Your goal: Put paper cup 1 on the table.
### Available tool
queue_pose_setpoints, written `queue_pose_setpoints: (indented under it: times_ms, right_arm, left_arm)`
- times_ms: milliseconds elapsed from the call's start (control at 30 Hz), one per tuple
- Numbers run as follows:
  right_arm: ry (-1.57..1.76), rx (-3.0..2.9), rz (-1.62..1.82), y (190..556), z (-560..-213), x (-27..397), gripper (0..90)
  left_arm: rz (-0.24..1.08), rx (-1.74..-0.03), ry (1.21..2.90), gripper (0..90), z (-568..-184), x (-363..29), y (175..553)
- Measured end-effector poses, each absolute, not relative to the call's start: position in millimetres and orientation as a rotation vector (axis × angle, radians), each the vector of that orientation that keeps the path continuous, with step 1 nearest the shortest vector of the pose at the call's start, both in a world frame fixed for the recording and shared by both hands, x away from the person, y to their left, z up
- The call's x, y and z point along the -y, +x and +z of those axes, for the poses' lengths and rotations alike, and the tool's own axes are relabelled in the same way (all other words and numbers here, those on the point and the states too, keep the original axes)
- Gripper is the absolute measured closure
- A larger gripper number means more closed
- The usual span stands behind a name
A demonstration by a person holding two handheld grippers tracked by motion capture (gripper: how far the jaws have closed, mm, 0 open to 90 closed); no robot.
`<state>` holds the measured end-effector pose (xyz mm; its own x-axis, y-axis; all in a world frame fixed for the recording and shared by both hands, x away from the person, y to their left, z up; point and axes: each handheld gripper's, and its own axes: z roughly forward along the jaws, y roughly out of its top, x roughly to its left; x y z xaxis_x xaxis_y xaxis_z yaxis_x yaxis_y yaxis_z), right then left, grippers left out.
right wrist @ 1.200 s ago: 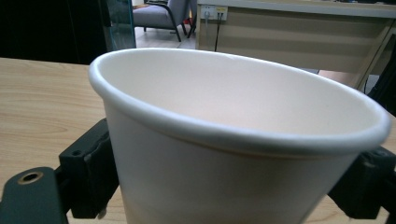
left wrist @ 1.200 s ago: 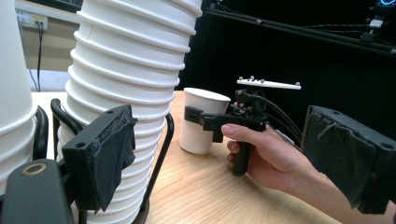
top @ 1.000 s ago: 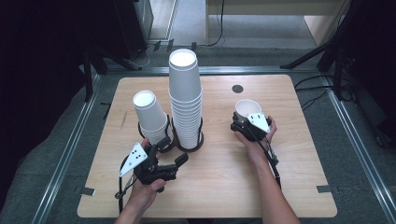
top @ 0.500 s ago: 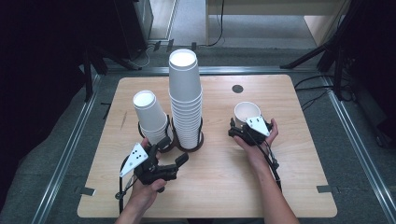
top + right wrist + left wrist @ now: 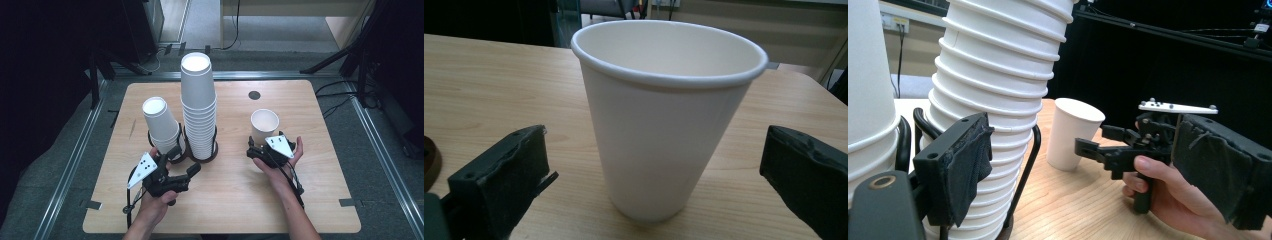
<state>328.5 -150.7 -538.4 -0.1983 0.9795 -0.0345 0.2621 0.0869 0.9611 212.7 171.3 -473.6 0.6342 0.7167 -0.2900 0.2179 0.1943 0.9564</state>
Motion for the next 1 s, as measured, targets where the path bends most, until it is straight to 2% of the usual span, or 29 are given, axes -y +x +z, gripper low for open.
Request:
queue_pose_setpoints:
  times_ms: [233,333,467,600,800,1000]
  right_arm:
    - [1.267,-1.575,1.194,312,-530,160,0.0]
    - [1.257,-1.575,1.211,304,-522,162,0.0]
    - [1.220,-1.573,1.245,293,-506,161,0.0]
    - [1.169,-1.560,1.288,283,-480,157,0.0]
    - [1.086,-1.543,1.360,275,-430,145,0.0]
    - [1.028,-1.520,1.467,267,-387,129,0.0]
  left_arm:
    - [0.426,-0.875,1.368,7.6,-474,-172,214]
    - [0.432,-0.883,1.375,2.2,-473,-172,215]
    - [0.439,-0.894,1.372,1.0,-472,-172,215]
    - [0.477,-0.902,1.383,0.9,-470,-170,216]
    - [0.623,-0.953,1.417,0.9,-462,-162,218]
    - [0.708,-1.002,1.435,0.9,-457,-156,227]
